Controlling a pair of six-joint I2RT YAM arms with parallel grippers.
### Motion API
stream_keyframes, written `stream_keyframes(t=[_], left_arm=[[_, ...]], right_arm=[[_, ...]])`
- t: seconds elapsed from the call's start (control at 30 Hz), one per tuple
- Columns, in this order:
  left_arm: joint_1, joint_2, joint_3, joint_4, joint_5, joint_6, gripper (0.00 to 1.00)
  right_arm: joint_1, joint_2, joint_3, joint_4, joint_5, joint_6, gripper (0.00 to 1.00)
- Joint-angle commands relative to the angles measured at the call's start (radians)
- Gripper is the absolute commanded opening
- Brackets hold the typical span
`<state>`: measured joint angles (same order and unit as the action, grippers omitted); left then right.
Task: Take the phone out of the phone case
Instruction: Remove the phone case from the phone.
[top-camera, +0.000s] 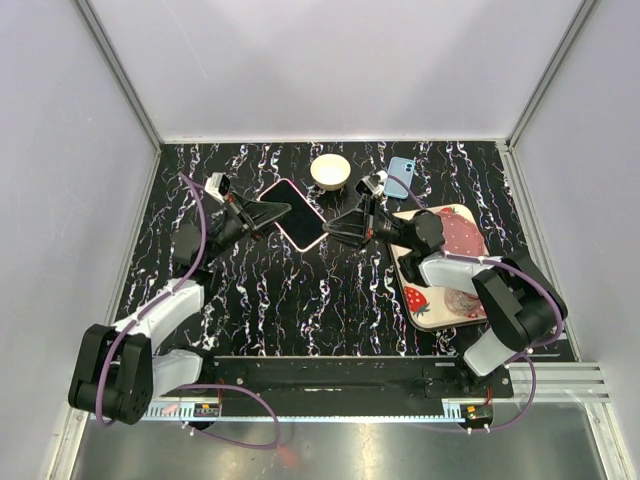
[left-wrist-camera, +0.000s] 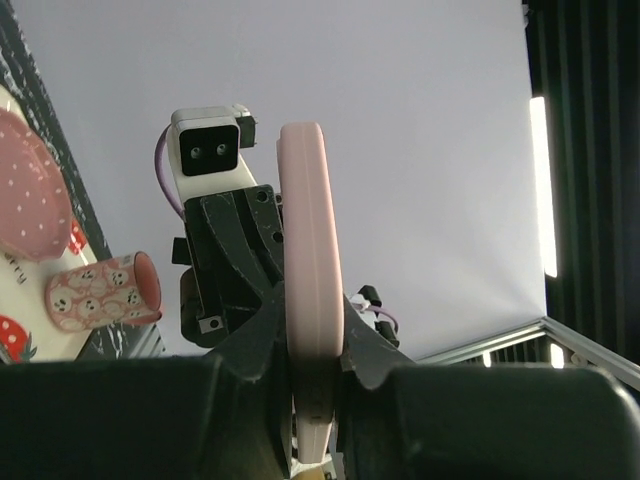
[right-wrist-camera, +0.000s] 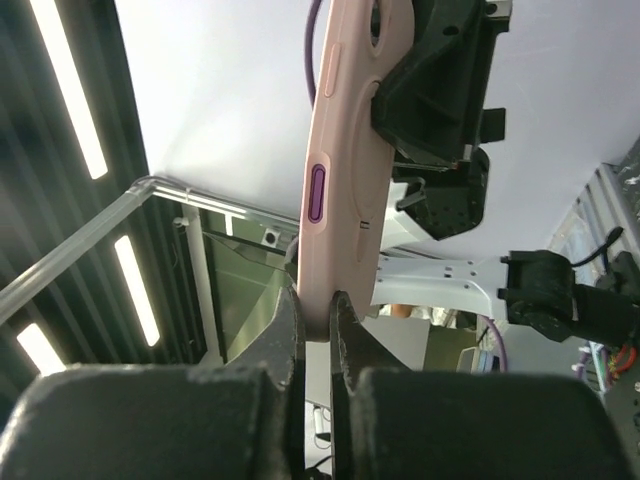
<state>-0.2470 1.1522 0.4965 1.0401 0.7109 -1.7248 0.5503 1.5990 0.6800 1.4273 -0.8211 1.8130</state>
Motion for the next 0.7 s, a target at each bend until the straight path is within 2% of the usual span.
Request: stream_keyframes(t=[0.0,0.2,0.67], left_arm=[[0.011,-0.138,0.106,0.626,-0.01,-0.156,0.0],[0.011,-0.129,0.157,0.626,-0.018,-0.131,0.0],[0.003,-0.117,0.175,0.627,0.004,-0.042,0.0]], right_arm=[[-0.047,0.016,0.096,0.144,0.16,0.132,0.0],[0.014,0.044,0.268,0.14,0.298,0.259,0.0],[0.129,0.188,0.444,0.14,0.43,0.333,0.0]])
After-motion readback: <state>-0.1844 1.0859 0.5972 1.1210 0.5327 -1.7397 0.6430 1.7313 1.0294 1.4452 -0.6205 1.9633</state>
